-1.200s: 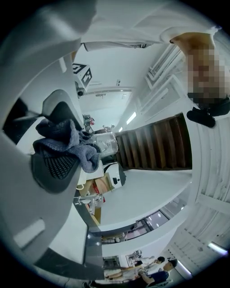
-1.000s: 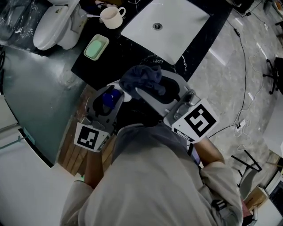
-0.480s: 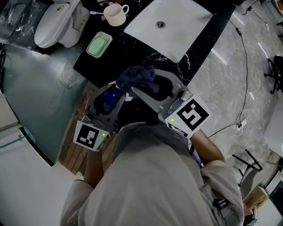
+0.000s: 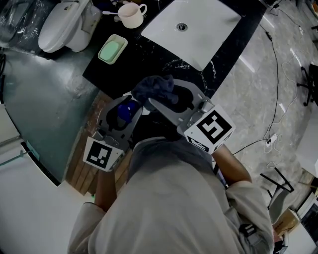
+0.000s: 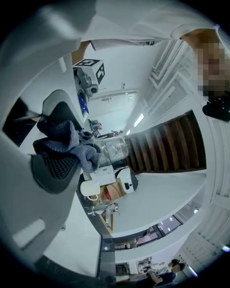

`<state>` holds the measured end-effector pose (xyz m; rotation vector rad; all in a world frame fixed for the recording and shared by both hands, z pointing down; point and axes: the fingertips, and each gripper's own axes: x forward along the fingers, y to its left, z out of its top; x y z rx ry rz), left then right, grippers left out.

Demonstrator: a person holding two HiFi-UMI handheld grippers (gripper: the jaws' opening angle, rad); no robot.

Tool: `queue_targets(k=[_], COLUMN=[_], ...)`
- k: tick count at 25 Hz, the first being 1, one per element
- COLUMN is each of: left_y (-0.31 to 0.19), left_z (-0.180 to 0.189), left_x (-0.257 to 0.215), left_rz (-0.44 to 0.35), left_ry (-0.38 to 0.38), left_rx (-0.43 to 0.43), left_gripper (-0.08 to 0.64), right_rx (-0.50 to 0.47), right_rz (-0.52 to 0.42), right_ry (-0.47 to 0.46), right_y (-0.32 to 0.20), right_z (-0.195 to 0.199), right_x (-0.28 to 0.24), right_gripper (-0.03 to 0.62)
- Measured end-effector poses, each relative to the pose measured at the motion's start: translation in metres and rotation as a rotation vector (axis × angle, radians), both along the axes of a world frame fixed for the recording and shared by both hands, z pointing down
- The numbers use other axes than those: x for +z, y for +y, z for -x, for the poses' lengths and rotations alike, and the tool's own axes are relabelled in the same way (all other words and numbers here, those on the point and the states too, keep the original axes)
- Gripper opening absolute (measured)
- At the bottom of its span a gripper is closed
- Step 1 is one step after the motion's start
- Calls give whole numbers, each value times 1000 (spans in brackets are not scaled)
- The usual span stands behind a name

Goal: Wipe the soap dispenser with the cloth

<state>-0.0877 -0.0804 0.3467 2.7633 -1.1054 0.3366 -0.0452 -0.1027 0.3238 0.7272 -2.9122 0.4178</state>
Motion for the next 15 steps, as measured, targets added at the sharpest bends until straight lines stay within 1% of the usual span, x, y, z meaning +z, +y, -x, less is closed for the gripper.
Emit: queue_targets(k=[15], left_y=[1], left_z=[6], left_x=[1], left_rz=[-2], left_ry=[32], left_rx=[1], left_gripper=[144], right_rx=[-6], right_rz=[42], right_ry=[11], right_y=[-5], right_z=[4], right_x=[16], right_gripper=[163])
